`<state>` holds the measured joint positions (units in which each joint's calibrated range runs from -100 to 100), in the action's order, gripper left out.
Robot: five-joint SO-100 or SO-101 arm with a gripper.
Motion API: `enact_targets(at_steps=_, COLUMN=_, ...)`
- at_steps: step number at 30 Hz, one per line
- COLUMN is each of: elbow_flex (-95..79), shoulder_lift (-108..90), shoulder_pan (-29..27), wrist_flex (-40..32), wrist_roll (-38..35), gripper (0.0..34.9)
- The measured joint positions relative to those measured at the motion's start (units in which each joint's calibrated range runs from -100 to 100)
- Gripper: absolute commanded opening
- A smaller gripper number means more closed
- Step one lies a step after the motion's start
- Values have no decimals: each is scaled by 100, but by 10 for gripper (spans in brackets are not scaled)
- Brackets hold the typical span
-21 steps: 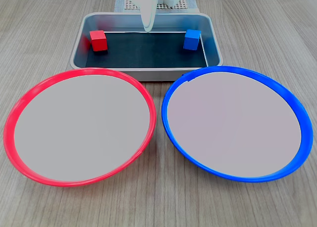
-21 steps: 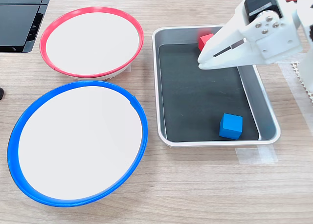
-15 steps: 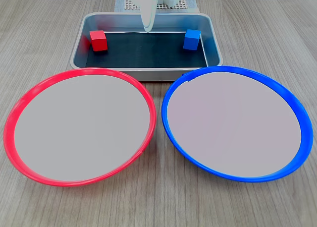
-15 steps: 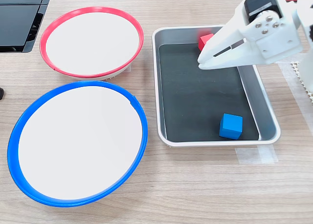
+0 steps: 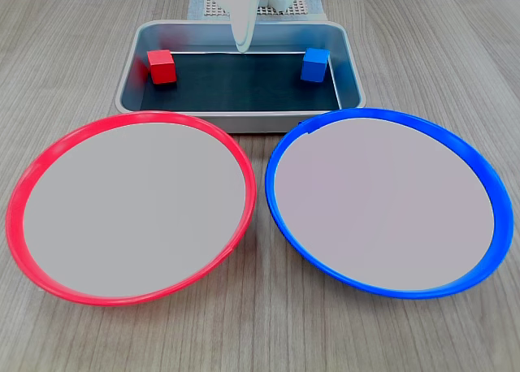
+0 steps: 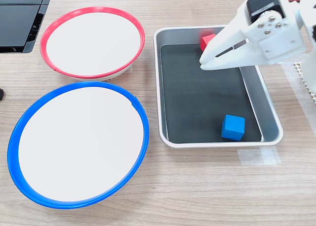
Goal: Move two blocks from tray to matching dishes
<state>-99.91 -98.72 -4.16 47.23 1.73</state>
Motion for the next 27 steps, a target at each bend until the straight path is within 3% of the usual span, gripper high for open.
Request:
enact_targets(at_steps=22, elbow_flex=0, shoulder_lift=111, shoulder_pan=150, wrist_flex=-122, wrist_roll=-73, gripper=2)
enact_targets(at_steps=27, elbow_flex=1461, shoulder_lift=2012, shoulder_pan=-389, wrist_flex=343, wrist_roll=-1026, gripper=3)
